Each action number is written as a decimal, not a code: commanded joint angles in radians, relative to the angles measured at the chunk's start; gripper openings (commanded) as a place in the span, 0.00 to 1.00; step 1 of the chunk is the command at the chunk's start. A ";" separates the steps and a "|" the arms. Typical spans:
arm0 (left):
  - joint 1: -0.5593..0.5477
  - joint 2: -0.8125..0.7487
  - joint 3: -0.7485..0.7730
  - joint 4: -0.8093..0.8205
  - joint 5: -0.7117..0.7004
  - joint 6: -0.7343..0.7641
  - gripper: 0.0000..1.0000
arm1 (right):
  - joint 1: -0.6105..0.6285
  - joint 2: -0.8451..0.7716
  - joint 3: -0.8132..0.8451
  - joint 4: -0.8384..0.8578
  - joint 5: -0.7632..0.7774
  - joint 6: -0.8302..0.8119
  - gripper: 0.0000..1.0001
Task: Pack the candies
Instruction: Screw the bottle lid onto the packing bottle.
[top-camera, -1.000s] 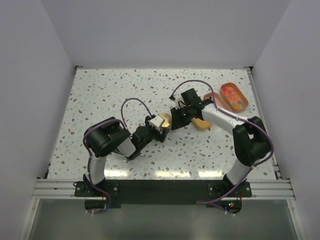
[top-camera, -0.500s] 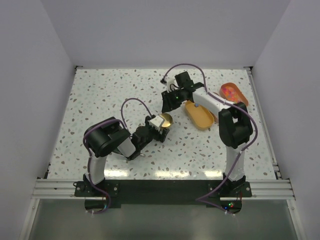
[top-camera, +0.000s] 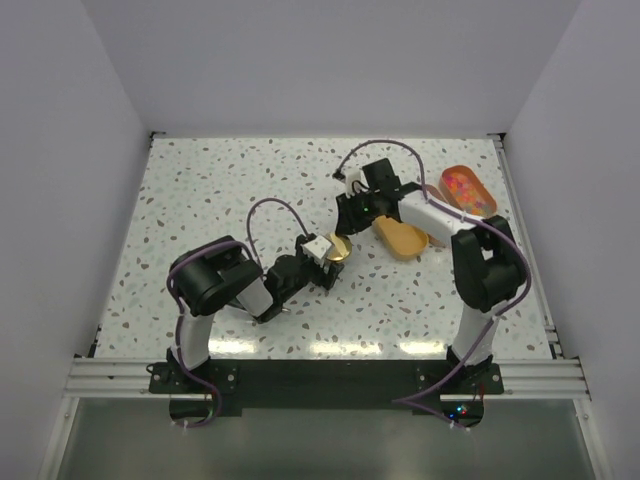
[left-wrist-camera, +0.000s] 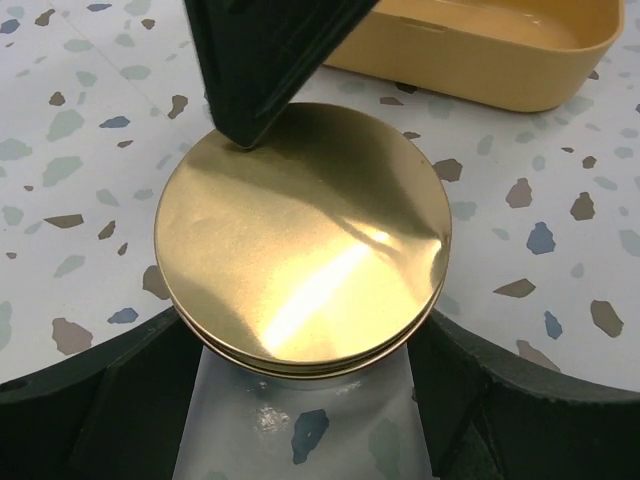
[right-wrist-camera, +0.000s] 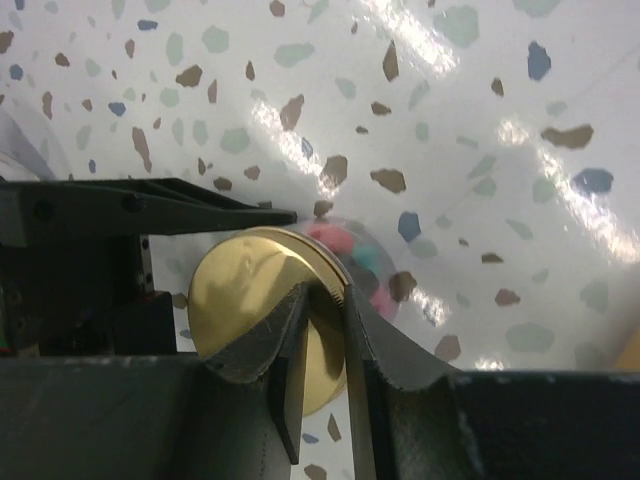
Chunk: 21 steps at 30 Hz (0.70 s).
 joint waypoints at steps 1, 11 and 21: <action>0.012 -0.018 0.019 0.080 -0.048 -0.007 0.65 | 0.019 -0.132 -0.161 -0.048 -0.001 0.073 0.22; 0.012 -0.013 0.019 0.075 -0.039 -0.010 0.64 | 0.001 -0.346 -0.399 0.048 0.060 0.233 0.21; 0.012 -0.012 0.022 0.074 -0.021 -0.007 0.64 | -0.038 -0.107 0.015 -0.032 -0.058 0.044 0.45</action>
